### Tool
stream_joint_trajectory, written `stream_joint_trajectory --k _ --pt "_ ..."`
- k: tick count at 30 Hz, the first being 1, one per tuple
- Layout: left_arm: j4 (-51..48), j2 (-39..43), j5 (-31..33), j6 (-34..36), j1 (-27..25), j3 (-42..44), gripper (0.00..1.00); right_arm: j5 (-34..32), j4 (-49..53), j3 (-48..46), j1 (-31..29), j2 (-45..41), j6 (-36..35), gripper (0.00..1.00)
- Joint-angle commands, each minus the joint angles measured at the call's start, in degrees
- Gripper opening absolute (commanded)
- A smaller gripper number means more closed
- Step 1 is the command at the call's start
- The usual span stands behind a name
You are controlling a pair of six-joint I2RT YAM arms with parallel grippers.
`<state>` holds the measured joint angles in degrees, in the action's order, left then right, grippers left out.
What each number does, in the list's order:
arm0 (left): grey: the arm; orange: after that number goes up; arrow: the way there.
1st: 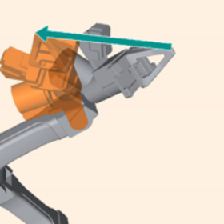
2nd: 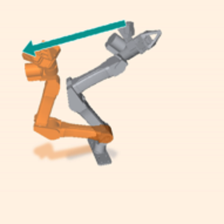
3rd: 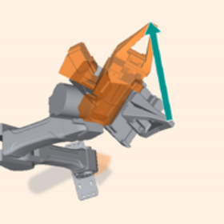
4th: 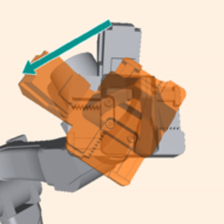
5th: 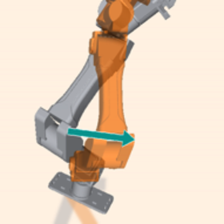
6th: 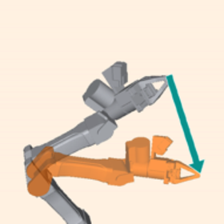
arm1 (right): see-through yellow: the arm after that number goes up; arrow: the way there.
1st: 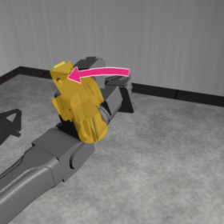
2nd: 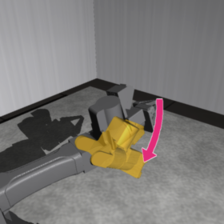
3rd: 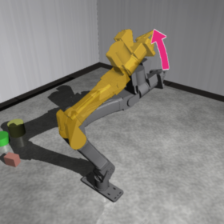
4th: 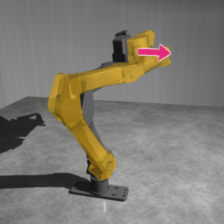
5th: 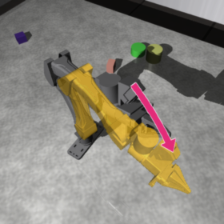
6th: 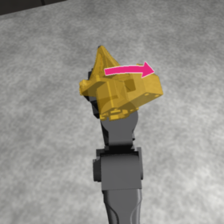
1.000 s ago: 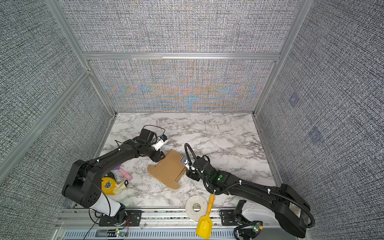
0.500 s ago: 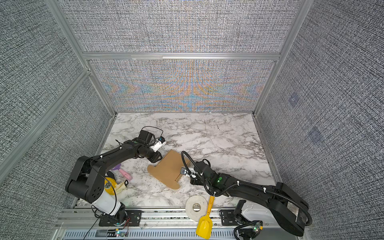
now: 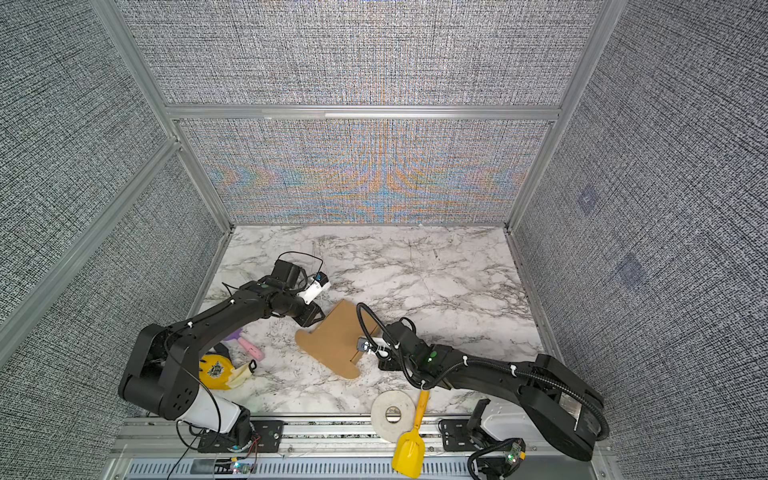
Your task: Fold the paper box
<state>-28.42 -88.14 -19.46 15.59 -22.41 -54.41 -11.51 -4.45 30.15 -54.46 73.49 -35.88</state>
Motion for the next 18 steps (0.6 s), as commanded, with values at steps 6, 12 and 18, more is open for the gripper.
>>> stream_joint_trajectory --k 6,12,18 --pt "0.3 -3.6 -1.1 -0.2 0.6 0.7 0.41 0.2 -1.9 0.5 -0.2 1.4 -2.2 0.77" --pt "1.4 -4.1 -1.9 -0.9 2.6 1.7 0.31 -1.5 -6.0 -1.1 -1.0 0.6 -5.6 0.76" --pt "1.1 -5.3 -3.3 -1.1 3.5 1.6 0.29 -4.5 -10.9 -2.4 -3.7 2.0 -13.6 0.79"
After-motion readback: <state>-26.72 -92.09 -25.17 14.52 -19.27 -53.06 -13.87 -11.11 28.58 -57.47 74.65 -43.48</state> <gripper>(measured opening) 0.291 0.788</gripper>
